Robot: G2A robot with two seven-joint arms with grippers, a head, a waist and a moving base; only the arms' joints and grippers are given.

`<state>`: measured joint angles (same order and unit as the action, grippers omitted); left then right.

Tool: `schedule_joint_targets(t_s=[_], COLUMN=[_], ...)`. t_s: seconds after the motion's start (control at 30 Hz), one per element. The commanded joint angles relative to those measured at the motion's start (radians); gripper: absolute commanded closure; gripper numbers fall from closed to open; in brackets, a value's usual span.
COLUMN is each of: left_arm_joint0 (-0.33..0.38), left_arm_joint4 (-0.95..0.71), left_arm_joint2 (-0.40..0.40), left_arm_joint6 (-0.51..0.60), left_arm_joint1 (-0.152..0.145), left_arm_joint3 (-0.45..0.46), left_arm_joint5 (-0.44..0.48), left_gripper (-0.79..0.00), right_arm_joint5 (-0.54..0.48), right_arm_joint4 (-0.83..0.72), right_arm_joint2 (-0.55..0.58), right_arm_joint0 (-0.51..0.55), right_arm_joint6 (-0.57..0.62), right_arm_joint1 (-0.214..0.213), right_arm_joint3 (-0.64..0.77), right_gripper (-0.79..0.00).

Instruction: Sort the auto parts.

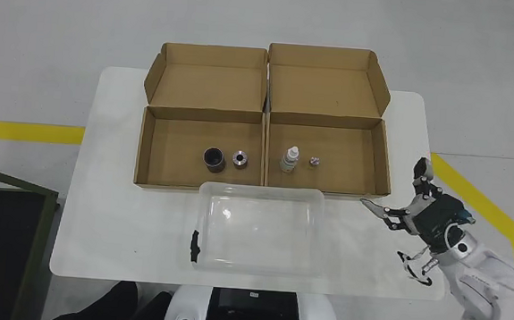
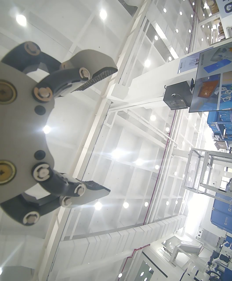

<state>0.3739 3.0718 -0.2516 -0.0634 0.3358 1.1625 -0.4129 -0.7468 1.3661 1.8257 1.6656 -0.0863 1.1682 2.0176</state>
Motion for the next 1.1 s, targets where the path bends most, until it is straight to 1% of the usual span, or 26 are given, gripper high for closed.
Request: schedule_joint_targets(t_s=[0.0, 0.07, 1.07], left_arm_joint0=[0.000, 0.000, 0.000], left_arm_joint4=[0.000, 0.000, 0.000], left_arm_joint2=[0.000, 0.000, 0.000], left_arm_joint6=[0.000, 0.000, 0.000], left_arm_joint1=[0.000, 0.000, 0.000], left_arm_joint3=[0.000, 0.000, 0.000], left_arm_joint5=[0.000, 0.000, 0.000], left_gripper=[-0.785, -0.785, -0.785], right_arm_joint5=[0.003, 0.000, 0.000], right_arm_joint4=[-0.003, -0.029, -0.029], right_arm_joint2=[0.004, 0.000, 0.000], right_arm_joint0=[0.006, 0.008, 0.008], right_arm_joint6=[-0.006, -0.018, -0.018], right_arm_joint1=[-0.001, -0.002, -0.002], right_arm_joint3=[-0.002, -0.010, -0.010], right_gripper=[-0.785, -0.785, -0.785])
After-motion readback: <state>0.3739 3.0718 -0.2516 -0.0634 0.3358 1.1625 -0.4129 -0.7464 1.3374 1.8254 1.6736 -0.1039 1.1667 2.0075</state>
